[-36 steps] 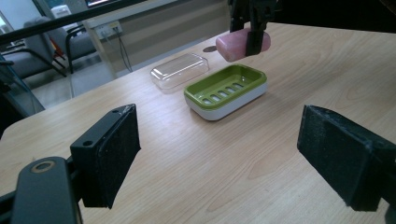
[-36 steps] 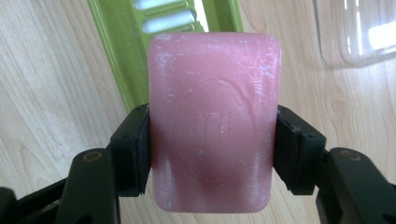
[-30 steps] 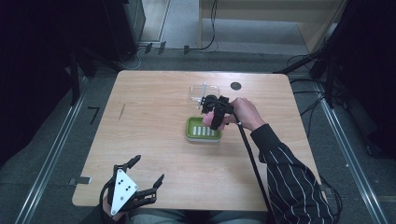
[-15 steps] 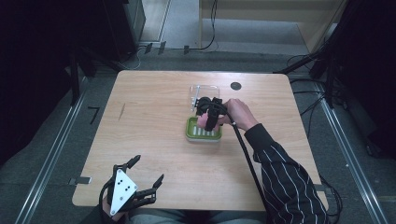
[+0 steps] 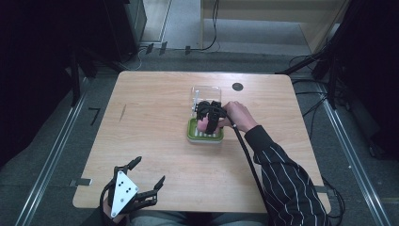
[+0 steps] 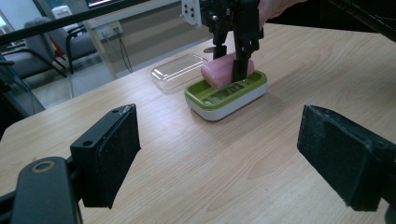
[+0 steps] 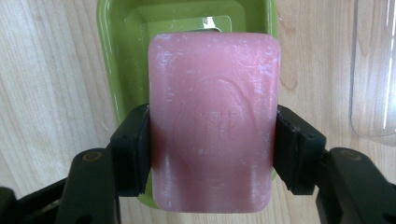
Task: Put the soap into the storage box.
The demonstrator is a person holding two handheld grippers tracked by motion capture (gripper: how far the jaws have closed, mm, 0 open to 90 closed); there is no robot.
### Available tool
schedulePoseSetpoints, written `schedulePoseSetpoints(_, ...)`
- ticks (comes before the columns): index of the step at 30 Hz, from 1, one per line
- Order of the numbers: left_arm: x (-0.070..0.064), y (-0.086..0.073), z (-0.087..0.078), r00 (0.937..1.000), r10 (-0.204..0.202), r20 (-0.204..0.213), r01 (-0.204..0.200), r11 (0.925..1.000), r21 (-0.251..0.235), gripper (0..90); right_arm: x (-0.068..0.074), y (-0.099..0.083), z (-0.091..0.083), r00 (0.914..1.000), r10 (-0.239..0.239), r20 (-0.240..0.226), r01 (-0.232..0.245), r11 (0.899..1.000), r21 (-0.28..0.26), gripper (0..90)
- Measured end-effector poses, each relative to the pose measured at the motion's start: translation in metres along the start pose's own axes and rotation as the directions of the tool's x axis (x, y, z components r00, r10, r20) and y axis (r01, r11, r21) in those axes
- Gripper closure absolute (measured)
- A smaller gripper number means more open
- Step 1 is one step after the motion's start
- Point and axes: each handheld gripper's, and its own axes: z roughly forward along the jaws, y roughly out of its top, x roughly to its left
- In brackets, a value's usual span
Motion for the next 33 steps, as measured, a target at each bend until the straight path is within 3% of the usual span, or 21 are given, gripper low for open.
schedulePoseSetpoints(14,0.0,0.0,-0.001,1.0,-0.003,-0.004,0.003,1.0,0.0,13.6,0.001,0.003,0.017,0.9995,-0.029,-0.01,0.029,0.999,0.014,39.1)
schedulePoseSetpoints(33,0.0,0.0,-0.001,1.0,-0.001,-0.005,0.001,1.0,0.002,13.6,0.001,0.003,0.021,0.9993,-0.034,-0.012,0.035,0.999,0.028,38.8)
